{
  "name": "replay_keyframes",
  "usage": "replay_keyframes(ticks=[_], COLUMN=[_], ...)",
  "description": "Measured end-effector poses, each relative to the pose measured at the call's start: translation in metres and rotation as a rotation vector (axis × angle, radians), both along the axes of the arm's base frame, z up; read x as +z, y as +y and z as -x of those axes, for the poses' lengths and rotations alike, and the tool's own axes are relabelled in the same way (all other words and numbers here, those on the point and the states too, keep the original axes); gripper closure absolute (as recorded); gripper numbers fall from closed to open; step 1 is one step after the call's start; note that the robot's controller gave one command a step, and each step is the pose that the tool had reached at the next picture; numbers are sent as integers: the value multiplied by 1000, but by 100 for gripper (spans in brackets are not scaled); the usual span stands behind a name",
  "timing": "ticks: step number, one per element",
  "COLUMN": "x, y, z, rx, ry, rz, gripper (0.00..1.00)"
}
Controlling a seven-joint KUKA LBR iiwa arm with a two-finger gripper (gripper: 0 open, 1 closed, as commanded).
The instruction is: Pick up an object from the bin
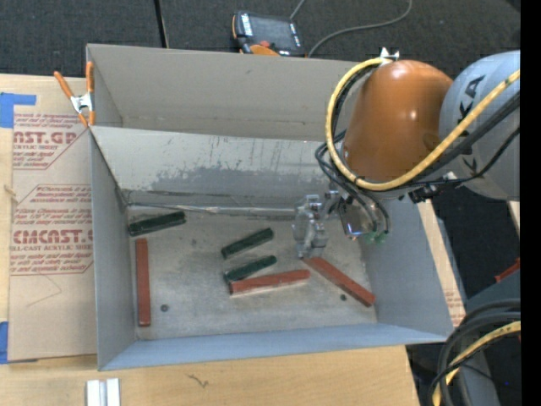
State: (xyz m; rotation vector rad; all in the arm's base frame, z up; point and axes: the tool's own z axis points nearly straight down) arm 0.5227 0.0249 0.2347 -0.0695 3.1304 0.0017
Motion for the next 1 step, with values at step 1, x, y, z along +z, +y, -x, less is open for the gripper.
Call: replay_keyframes(ticks=[1], x=[-5], y=[0], z=[2], rx=[0], ry=[8], rz=[1], gripper=[0])
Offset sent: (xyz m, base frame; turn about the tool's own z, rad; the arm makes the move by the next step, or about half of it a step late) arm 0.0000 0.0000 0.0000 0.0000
